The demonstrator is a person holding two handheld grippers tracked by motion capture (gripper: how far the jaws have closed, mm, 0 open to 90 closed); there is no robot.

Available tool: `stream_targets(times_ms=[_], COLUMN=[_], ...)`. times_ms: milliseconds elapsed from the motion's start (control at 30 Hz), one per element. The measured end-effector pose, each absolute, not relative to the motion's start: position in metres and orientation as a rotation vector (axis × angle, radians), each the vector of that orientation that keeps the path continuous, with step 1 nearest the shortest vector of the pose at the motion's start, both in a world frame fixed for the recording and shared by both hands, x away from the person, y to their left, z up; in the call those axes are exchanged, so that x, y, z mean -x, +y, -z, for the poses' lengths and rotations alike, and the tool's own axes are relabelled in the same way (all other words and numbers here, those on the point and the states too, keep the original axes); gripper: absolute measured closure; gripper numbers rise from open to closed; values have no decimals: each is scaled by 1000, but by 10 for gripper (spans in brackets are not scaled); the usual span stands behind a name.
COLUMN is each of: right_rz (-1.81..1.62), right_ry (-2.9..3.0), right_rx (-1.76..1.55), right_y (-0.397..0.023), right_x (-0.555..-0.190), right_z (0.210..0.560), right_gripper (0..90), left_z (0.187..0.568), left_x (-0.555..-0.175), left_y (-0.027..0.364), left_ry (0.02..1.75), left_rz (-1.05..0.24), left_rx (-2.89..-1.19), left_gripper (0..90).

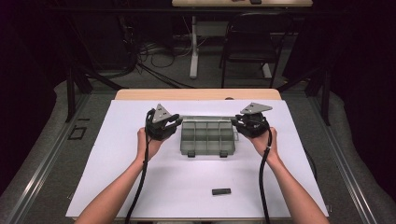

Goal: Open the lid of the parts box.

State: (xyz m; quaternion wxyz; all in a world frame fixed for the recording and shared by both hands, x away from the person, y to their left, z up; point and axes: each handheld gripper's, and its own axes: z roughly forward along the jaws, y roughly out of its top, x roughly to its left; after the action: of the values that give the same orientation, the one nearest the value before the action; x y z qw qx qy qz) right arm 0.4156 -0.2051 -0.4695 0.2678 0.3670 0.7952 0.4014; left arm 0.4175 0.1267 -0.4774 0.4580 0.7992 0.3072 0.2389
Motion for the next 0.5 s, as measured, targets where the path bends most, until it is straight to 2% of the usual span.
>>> stream_targets(times_ms=[500], right_rz=[-1089], right_ry=[2139], right_rx=[-1046], right_y=[-205], right_x=[-428], right_z=[464], right_gripper=[738], left_z=[474], left_x=[-431], left_y=[128], left_ry=[792], left_rz=[-554], left_rx=[-1948], left_gripper=[769])
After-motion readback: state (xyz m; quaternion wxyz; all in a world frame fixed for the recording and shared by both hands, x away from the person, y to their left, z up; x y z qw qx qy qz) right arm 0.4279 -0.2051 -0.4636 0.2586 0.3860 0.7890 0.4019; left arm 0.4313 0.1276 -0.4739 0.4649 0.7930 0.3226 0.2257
